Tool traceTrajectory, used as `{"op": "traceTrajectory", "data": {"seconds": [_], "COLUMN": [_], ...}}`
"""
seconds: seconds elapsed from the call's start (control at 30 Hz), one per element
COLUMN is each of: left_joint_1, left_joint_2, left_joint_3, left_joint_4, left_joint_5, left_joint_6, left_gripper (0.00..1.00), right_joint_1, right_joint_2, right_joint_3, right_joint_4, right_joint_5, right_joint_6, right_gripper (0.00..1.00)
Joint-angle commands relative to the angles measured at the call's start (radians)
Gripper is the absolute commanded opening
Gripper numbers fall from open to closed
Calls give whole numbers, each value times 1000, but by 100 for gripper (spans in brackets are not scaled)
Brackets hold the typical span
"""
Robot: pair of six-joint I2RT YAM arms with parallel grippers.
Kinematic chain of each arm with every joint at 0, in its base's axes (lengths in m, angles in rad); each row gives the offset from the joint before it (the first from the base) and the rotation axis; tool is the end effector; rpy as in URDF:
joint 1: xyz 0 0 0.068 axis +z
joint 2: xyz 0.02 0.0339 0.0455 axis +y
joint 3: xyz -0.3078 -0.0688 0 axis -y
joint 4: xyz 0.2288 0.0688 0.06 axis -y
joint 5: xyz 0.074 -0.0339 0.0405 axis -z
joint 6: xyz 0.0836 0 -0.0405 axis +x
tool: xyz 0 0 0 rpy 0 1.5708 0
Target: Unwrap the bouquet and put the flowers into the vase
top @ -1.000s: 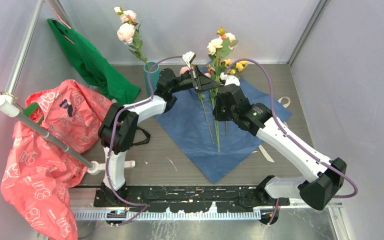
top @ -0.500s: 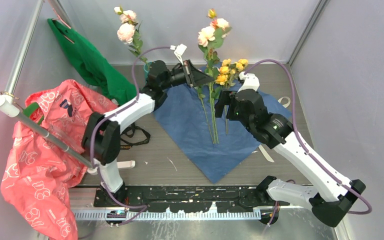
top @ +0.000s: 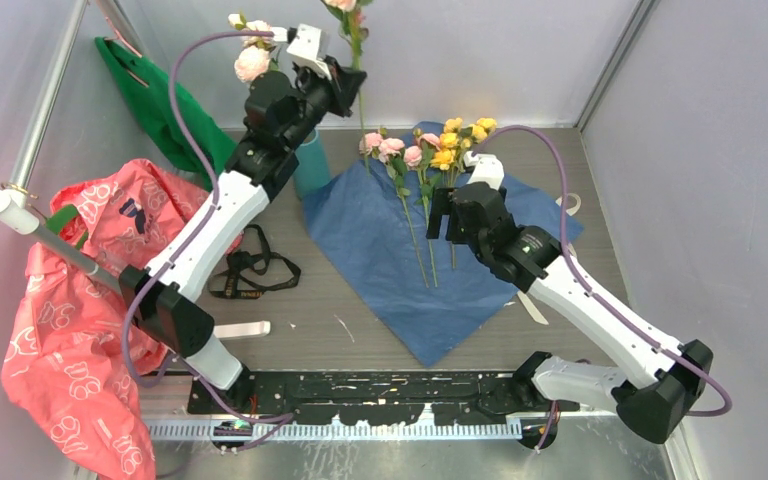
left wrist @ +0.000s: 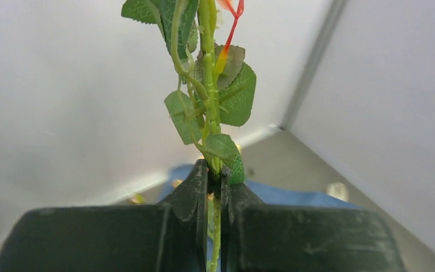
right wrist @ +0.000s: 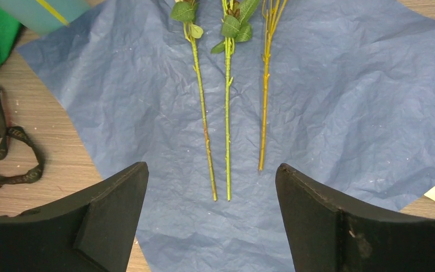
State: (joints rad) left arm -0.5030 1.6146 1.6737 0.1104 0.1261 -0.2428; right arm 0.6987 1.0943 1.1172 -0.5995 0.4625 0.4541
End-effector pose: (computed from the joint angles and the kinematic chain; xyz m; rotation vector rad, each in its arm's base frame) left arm 0.3568 -0.2083 0.5209 0.2928 1.4096 -0.7046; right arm 0.2008 0.1200 0.3711 0.0099 2.0868 0.2034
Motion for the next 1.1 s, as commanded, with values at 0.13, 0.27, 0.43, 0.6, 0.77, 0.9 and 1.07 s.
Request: {"op": "traceTrajectory", "data": {"seconds": [0.13,0.27,0.43,0.6,0.77,0.9,1.07], "left_joint_1": [63,138,209,245,252,253,253], "left_joint_2": [10,44,108,148,180,194,187], "left_joint_3": [160,207,270,272,264,254,174], "left_joint_4": [17,37,15,16,28,29,58], "left_joint_5": [-281,-278,-265,-236,-227,-233,-273], "left_joint_6": [376,347,305,276,259,248,248], "left_gripper": [0,0,0,0,0,0,0], "right_joint_1": [-22,-38,-55,-78,-98,-110,-127], "right_joint_2": [86,132,168,184,201,214,220], "right_joint_3": [4,14,16,11,12,6,-20], "right_joint_4": [113,120,140,152,161,166,178], "right_joint_5": [-9,-24,-48,-85,-125,-137,-165], "right_joint_6": [-35,-36,-29,-23,-16,-12,-2], "right_gripper": [87,87,87,88,87,87,87]}}
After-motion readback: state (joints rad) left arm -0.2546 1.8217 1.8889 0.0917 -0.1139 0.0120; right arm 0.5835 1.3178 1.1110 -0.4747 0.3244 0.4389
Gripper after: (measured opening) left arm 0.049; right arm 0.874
